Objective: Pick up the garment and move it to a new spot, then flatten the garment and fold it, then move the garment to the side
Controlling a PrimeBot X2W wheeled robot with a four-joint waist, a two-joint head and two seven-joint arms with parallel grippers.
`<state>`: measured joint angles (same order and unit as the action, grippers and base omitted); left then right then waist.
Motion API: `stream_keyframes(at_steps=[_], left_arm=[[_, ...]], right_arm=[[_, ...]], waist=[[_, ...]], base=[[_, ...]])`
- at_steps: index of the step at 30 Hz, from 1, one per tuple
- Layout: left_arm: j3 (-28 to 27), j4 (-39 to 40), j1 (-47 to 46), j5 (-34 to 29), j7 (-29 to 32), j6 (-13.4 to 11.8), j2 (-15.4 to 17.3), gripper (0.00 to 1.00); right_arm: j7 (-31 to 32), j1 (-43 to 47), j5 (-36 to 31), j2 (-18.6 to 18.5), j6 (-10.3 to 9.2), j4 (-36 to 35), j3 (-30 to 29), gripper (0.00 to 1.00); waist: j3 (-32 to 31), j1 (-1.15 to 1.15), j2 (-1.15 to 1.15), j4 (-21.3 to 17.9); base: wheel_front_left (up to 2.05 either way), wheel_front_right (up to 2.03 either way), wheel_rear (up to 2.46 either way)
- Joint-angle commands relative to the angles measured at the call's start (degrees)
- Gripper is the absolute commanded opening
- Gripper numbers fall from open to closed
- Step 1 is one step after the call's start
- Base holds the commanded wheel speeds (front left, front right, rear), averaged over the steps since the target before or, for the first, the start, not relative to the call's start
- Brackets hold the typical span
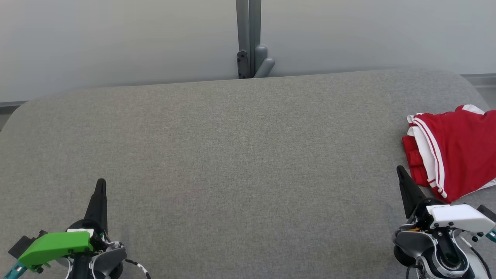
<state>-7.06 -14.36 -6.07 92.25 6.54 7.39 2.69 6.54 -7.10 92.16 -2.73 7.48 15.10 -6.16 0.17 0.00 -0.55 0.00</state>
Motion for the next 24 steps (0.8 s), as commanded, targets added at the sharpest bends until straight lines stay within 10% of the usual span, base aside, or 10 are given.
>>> stream_keyframes(at_steps=[1,24], left_arm=[[-0.1,0.2,-0.8,0.2,0.2,0.2,0.4,0.0],[-0.1,0.2,-0.8,0.2,0.2,0.2,0.4,0.0]], right_arm=[[0.2,-0.3,0.4,-0.3,0.02,-0.2,-0.1,0.0],[0.2,-0.3,0.4,-0.3,0.02,-0.3,-0.1,0.0]], waist=[[0.0,0.0,0.55,0.0],[0.0,0.0,0.55,0.0]], base=[[0.0,0.0,0.0],[0.0,0.0,0.0]])
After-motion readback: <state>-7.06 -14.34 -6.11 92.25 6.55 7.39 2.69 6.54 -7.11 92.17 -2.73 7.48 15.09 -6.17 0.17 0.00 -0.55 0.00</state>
